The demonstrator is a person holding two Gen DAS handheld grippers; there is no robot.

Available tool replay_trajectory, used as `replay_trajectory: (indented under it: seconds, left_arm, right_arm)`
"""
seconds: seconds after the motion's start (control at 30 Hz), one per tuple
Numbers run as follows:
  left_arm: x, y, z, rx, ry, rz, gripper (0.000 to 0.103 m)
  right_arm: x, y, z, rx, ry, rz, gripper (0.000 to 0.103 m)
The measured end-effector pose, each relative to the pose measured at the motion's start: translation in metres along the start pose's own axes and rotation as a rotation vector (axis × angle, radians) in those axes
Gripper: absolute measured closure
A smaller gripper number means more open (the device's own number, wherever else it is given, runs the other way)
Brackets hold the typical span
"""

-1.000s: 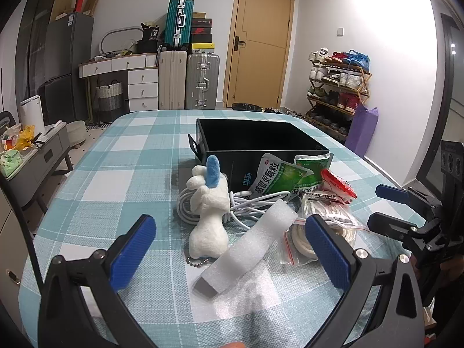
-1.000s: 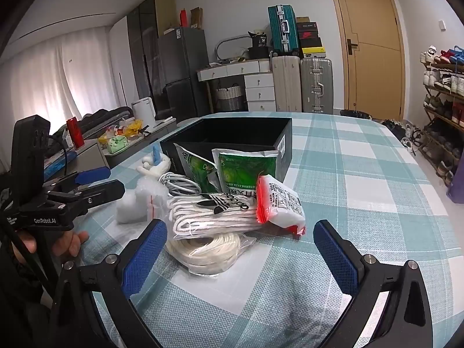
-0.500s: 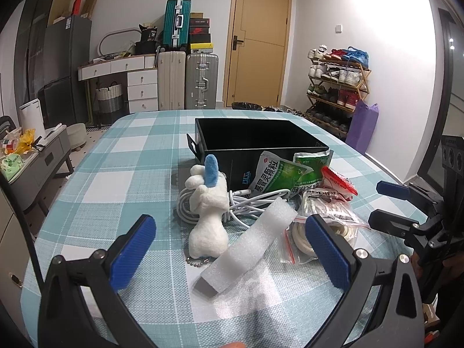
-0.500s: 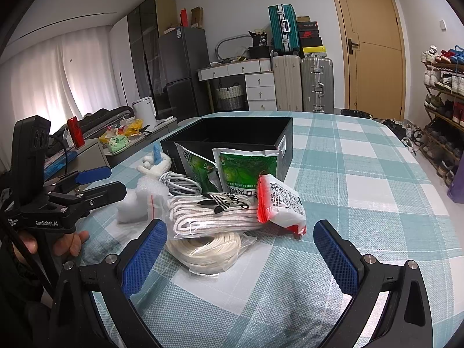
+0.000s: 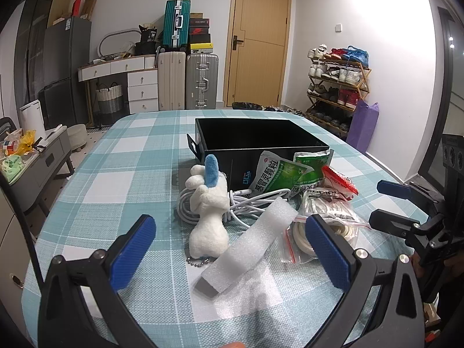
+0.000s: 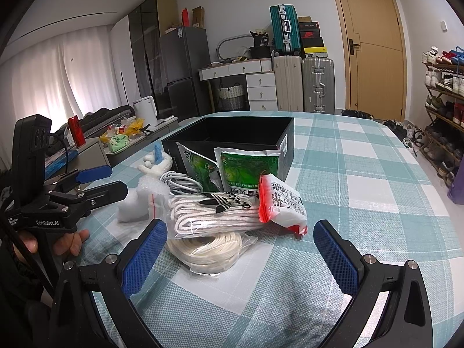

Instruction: Organize soft objects

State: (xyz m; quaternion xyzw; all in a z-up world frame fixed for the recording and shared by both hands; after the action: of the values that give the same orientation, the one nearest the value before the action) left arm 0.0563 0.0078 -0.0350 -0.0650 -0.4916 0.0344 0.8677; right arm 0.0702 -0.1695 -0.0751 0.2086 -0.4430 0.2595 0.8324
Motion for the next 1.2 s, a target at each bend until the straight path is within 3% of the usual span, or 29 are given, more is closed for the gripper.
replay_trajectory:
  seconds: [1.2]
  left_arm:
    - [0.0004,0.0028,-0.0010,0.013,0.021,-0.014,0.000]
  right_arm:
    - [-0.0008,0.0037,-0.0004,-0.003,0.002,0.006,0.000]
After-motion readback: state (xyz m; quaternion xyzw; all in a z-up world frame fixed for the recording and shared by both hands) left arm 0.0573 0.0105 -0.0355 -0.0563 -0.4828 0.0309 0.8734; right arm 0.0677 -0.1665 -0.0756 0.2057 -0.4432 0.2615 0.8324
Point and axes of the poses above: each gripper's, at about its wrist camera, not at the fingertips, and z roughly against the way its jaws point, y to its left, x to its top, the point moved 7 cm from there along -z, roughly the way its jaws point, and after that the axes turned 4 degrees about -x, right-handed, at the moved point
